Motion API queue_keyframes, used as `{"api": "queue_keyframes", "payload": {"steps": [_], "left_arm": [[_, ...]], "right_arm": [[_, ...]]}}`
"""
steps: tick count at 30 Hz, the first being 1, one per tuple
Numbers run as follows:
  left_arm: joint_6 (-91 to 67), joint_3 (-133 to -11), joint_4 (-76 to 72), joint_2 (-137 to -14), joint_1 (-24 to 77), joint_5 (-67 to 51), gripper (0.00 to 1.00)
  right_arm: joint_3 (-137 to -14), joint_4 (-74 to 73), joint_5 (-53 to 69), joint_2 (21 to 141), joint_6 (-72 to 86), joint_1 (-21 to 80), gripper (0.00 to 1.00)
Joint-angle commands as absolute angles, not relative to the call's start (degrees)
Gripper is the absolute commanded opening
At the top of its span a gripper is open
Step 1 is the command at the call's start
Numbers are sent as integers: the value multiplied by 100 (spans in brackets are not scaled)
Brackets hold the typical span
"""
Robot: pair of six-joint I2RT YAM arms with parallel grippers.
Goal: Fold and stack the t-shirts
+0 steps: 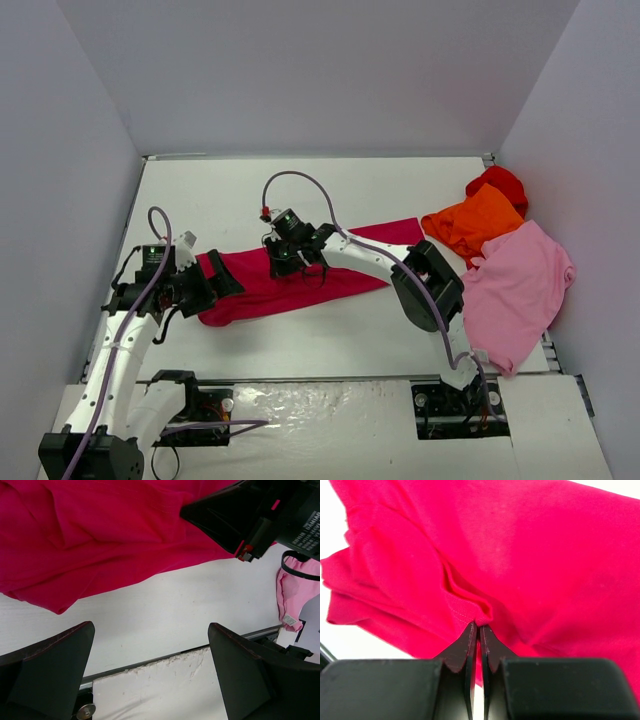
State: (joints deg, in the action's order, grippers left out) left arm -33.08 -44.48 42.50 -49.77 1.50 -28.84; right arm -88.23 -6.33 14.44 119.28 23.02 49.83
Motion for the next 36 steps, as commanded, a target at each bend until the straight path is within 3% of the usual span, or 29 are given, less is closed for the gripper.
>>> {"api": "queue_keyframes", "payload": {"steps": [1, 11, 12, 15, 23, 27, 31, 36], "left_arm": [[-3243, -4525, 3906, -5087, 158, -2910, 97], [-3296, -4400, 3674, -5159, 158, -2971, 97], [-3299, -4392, 3671, -5153, 158, -2974, 97], [-3313, -4351, 3665, -5090, 158, -2997, 97], [-3257, -4399, 3801, -5036, 158, -2944, 97], [-3226, -4438, 3849, -5036, 158, -2919, 97], [-3296, -4465, 3750, -5073, 158, -2891, 97], [-3402, -4541, 3373, -5517, 154, -2904, 97]], "right_arm": [[-8746, -527, 1414, 10982, 2347, 5245, 0], [-7576, -519, 1020, 10259, 2388, 6046, 0], [-7488, -516, 1020, 10245, 2405, 6059, 2], [-7132, -510, 1098, 10222, 2521, 6177, 25], [-6926, -597, 914, 9932, 2624, 6293, 38], [-7042, -658, 562, 9768, 2571, 6285, 51], [-7616, -774, 308, 10026, 2306, 6239, 54], [-8402, -897, 390, 10764, 2026, 5844, 50]]}}
